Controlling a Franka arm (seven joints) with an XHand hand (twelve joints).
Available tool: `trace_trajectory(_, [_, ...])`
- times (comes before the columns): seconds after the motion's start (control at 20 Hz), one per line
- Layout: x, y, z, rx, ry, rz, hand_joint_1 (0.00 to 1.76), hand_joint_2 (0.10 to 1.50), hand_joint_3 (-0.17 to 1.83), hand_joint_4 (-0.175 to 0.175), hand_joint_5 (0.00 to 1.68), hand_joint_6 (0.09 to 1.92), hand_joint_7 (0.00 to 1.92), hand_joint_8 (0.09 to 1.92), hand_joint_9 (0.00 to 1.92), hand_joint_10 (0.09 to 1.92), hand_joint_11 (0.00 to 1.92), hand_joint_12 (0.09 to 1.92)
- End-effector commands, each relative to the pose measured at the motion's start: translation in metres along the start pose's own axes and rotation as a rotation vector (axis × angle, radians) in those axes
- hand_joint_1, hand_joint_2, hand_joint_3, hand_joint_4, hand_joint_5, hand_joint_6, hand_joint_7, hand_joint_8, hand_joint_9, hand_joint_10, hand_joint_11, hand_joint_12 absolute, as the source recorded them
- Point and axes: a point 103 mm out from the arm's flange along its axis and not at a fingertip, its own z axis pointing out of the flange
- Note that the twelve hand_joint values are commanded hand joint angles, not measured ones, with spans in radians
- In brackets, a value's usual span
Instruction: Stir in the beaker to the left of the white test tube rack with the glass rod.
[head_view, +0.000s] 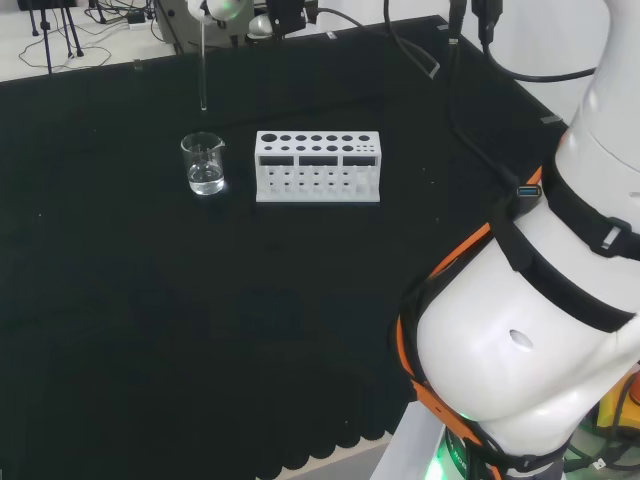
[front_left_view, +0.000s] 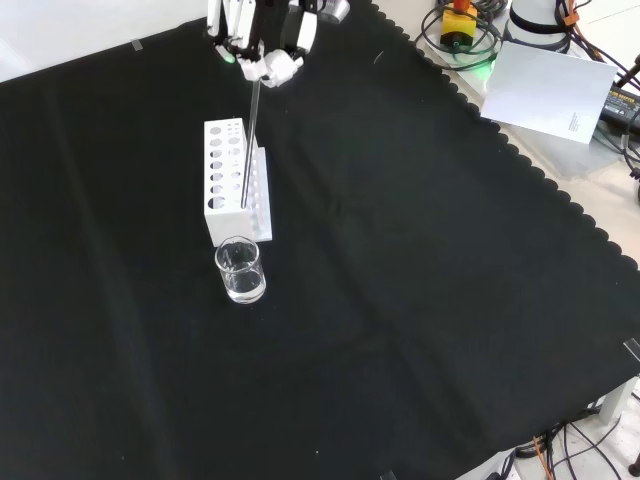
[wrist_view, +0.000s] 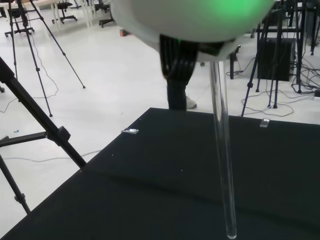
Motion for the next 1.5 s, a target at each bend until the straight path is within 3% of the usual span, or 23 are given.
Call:
trace_trajectory(0.05, [-0.001, 0.011, 0.019, 0.025, 0.01, -0.016, 1.33, 0.57, 0.8, -0.175, 1.26, 0.49, 1.35, 0.86, 1.71, 0.67, 1.31, 0.71])
trace_trajectory(0.4, [0.0, 0.022, 0.034, 0.031, 0.023, -0.03, 1.33, 0.58, 0.8, -0.175, 1.26, 0.49, 1.35, 0.86, 1.71, 0.67, 1.31, 0.71])
trace_trajectory(0.65, [0.003, 0.03, 0.045, 0.039, 0.036, -0.071, 1.33, 0.58, 0.8, -0.175, 1.26, 0.49, 1.35, 0.86, 1.71, 0.67, 1.32, 0.7])
trace_trajectory(1.5, [-0.023, 0.033, 0.086, 0.102, 0.036, -0.042, 1.33, 0.58, 0.8, -0.175, 1.27, 0.49, 1.35, 0.86, 1.71, 0.67, 1.31, 0.7])
